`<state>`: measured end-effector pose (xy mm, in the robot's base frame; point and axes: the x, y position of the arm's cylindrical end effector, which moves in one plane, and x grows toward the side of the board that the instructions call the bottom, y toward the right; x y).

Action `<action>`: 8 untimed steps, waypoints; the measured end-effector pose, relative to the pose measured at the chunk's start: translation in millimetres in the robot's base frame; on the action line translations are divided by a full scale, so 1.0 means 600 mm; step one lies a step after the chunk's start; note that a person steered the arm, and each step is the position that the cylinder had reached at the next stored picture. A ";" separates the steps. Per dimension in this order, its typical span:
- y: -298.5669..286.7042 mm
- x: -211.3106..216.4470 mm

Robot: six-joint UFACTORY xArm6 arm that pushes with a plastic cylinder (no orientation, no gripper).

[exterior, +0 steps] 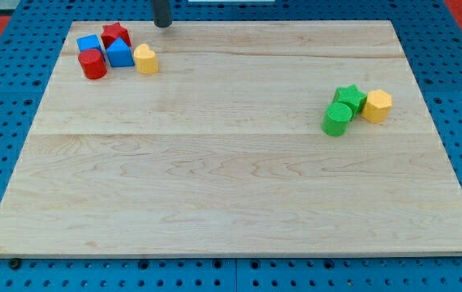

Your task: Point your arm above blue cube

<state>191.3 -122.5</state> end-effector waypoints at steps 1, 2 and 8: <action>-0.007 0.002; -0.015 0.000; -0.178 0.001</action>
<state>191.8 -229.0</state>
